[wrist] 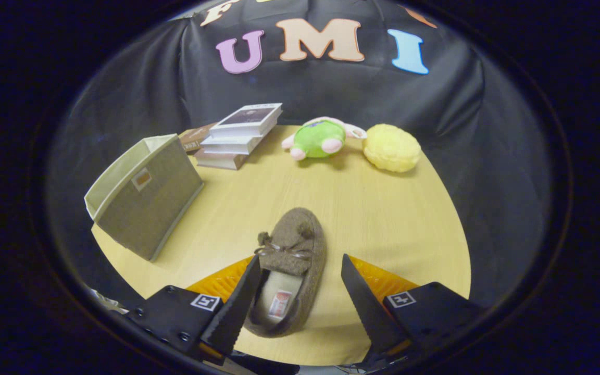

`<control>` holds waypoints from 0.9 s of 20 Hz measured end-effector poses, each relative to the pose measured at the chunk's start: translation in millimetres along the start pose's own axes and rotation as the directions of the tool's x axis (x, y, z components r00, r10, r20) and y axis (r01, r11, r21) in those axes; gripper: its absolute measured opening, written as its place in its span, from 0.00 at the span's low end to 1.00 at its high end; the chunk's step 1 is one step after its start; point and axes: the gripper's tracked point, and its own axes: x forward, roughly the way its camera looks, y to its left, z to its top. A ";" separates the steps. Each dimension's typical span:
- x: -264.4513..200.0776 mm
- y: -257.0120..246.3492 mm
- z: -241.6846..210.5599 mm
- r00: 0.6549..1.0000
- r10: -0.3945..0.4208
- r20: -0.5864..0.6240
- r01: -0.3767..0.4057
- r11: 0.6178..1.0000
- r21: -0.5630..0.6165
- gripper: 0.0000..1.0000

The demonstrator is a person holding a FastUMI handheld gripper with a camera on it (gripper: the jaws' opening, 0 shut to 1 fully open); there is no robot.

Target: Open the storage box then place both shoes into the box .Put the left shoe in first, then the right shoe, with the right side of both shoes facing outward in a uniform manner.

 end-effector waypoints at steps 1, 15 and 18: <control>3.7 -2.0 -6.4 1.000 0.002 -0.016 -0.002 1.000 -0.001 1.00; 48.8 -4.5 -53.0 0.975 0.098 -0.199 -0.062 0.982 0.180 0.57; 49.9 -4.1 -53.7 0.973 0.092 -0.212 -0.048 0.978 0.202 0.41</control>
